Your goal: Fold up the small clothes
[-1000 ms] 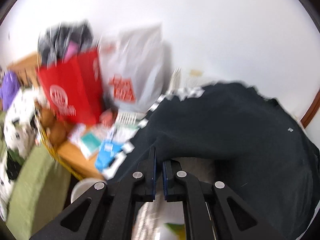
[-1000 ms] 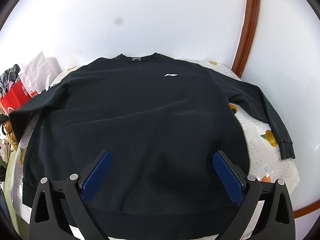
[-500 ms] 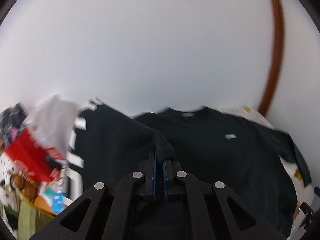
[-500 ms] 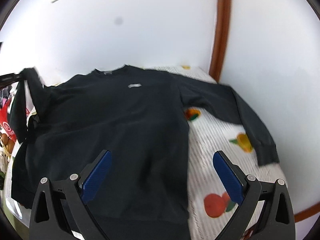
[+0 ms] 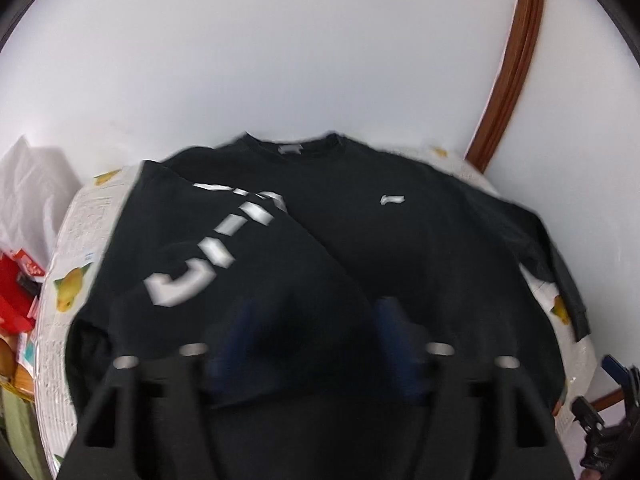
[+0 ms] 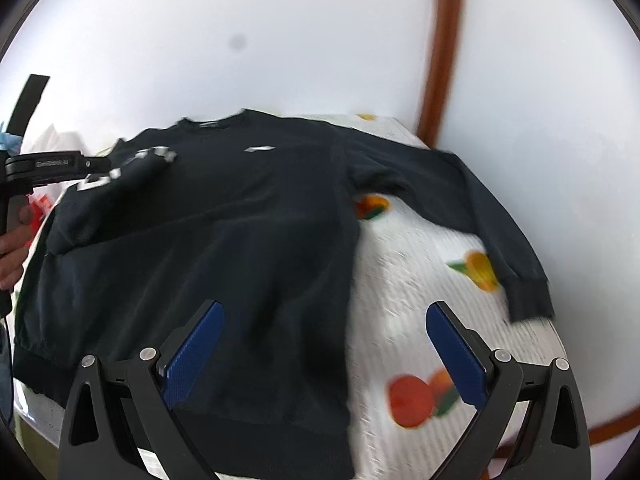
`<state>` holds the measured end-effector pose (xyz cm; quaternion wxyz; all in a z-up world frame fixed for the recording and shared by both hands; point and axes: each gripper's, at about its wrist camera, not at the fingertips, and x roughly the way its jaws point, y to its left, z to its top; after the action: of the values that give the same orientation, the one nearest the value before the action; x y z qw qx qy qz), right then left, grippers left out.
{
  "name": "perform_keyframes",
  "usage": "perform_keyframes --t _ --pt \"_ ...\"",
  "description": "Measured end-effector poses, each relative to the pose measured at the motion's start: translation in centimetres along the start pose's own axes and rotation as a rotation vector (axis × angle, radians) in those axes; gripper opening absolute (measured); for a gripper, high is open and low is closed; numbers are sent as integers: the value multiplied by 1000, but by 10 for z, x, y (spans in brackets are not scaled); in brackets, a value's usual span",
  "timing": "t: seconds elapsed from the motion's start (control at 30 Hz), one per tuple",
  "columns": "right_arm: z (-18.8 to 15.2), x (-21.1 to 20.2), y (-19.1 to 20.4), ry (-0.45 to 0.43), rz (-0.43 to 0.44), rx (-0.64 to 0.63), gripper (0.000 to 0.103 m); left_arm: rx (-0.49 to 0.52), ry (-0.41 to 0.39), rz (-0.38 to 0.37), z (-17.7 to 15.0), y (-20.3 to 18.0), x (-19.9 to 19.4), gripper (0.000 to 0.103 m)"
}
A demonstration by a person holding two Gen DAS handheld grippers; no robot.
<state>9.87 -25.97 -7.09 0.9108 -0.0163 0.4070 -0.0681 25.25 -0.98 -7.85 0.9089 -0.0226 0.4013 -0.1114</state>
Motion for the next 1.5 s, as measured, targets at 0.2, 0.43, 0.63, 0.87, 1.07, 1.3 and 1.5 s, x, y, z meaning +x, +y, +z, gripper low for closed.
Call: perform_keyframes --t 0.2,0.43,0.63,0.87,1.07,1.3,1.5 --pt "36 10 77 -37 129 -123 100 -79 -42 122 -32 76 -37 67" --pt "70 48 183 4 367 -219 100 -220 17 236 -74 172 -48 67" --pt "78 87 266 63 461 -280 100 -286 58 231 -104 212 -27 67" --pt "74 130 329 129 477 -326 61 -305 47 200 -113 215 -4 64" --pt "90 133 308 82 477 -310 9 -313 66 241 -113 216 5 19" --pt "139 90 176 -94 435 -94 9 -291 76 242 -114 213 9 13" --pt "131 113 68 -39 256 26 16 -311 86 239 -113 215 9 13"
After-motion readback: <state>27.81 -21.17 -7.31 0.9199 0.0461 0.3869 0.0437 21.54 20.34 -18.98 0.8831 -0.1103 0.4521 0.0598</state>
